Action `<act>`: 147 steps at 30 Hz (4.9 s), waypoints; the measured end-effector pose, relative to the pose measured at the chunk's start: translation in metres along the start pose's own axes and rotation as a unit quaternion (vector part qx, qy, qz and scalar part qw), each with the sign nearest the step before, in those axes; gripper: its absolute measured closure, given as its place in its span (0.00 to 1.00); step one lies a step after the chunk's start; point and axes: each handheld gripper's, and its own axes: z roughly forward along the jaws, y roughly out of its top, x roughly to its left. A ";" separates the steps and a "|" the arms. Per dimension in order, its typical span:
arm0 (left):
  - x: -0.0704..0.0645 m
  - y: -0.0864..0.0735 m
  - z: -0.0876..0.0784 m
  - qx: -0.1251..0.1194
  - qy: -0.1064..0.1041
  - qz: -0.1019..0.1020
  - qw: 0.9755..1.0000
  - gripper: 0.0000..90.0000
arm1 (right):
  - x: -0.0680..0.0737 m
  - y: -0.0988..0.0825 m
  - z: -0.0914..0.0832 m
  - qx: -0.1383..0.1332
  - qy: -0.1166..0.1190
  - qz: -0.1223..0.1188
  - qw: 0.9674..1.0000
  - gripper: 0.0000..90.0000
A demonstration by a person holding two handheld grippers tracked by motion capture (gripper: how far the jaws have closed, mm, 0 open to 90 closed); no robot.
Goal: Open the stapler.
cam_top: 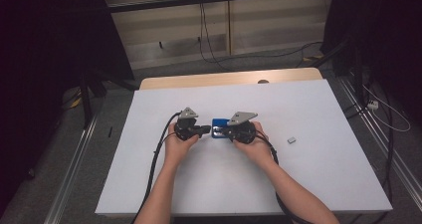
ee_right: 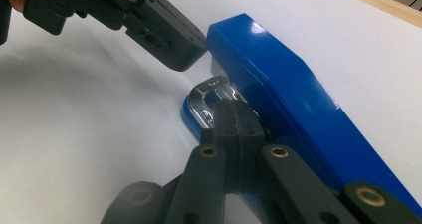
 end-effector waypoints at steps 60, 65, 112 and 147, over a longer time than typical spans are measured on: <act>-0.011 0.029 -0.008 -0.052 -0.008 0.021 0.998 1.00 | 0.001 0.015 0.008 -0.045 -0.020 0.054 0.997 1.00; -0.012 0.029 -0.008 -0.053 -0.009 0.022 0.998 1.00 | 0.003 0.016 0.007 -0.045 -0.027 0.053 0.997 1.00; -0.009 0.011 0.015 -0.026 0.018 0.033 0.999 1.00 | 0.006 0.021 -0.009 -0.050 -0.107 0.035 0.992 1.00; -0.011 0.011 0.015 -0.025 0.025 0.037 0.999 1.00 | -0.022 0.005 -0.037 -0.023 -0.157 0.069 0.985 1.00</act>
